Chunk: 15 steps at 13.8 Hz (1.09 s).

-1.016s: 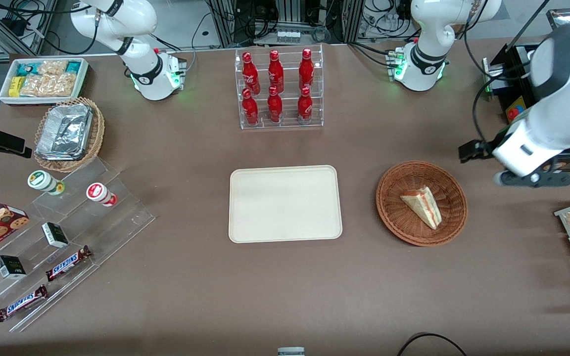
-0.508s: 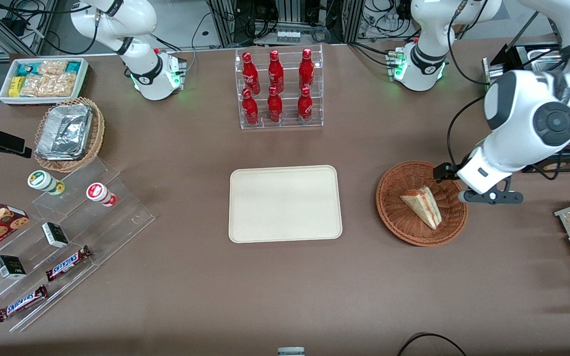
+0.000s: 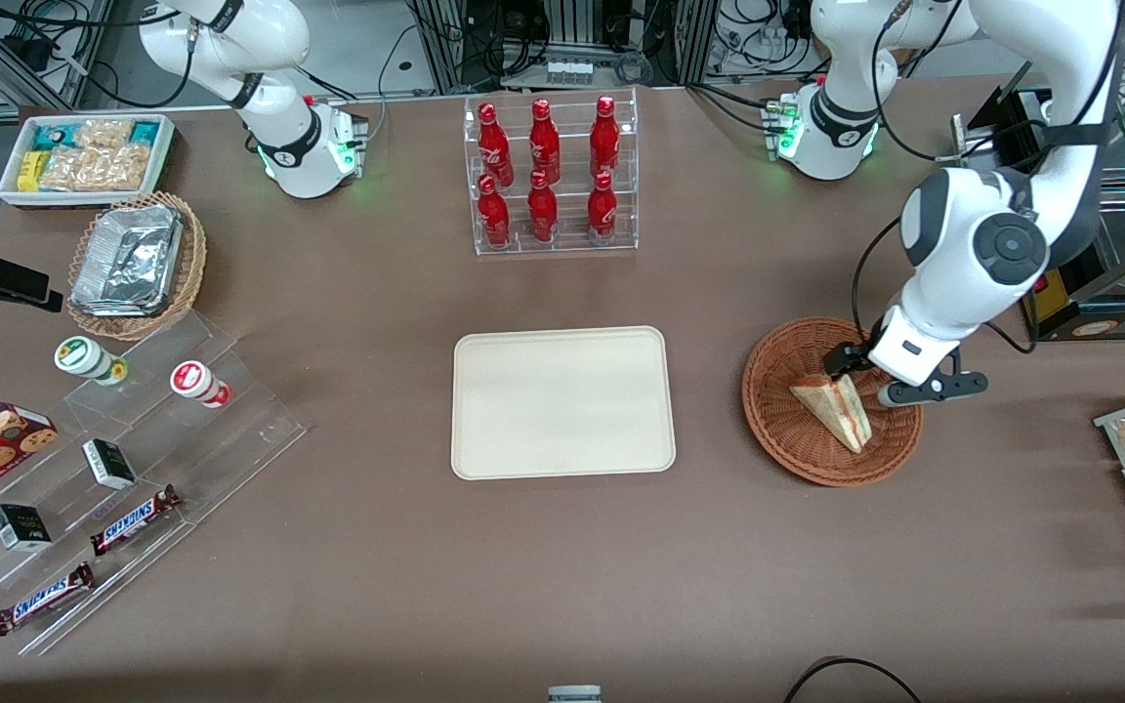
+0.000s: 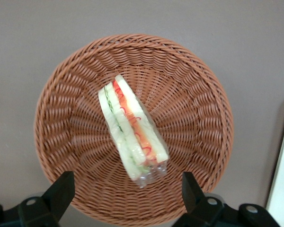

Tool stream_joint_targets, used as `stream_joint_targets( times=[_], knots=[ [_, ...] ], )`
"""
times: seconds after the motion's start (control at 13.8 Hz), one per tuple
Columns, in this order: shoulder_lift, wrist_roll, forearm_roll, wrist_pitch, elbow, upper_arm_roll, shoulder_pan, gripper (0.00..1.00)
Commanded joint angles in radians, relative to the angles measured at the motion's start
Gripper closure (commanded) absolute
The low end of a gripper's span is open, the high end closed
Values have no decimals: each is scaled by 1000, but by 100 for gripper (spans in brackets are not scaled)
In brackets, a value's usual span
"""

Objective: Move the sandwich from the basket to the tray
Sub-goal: 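Lower the left gripper and close it on the triangular sandwich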

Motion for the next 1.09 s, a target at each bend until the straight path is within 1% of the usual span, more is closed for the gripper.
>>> stream_joint_targets(
  times=[0.0,0.36,0.51,1.02],
  knots=[
    [-21,-209,2,33,-22,5,-29,0],
    [5,-501,-7,82,-23,7,-19,0],
    [33,-692,-10,128,-22,8,-24,0],
    [114,-693,18,136,-14,8,-29,0]
  ],
)
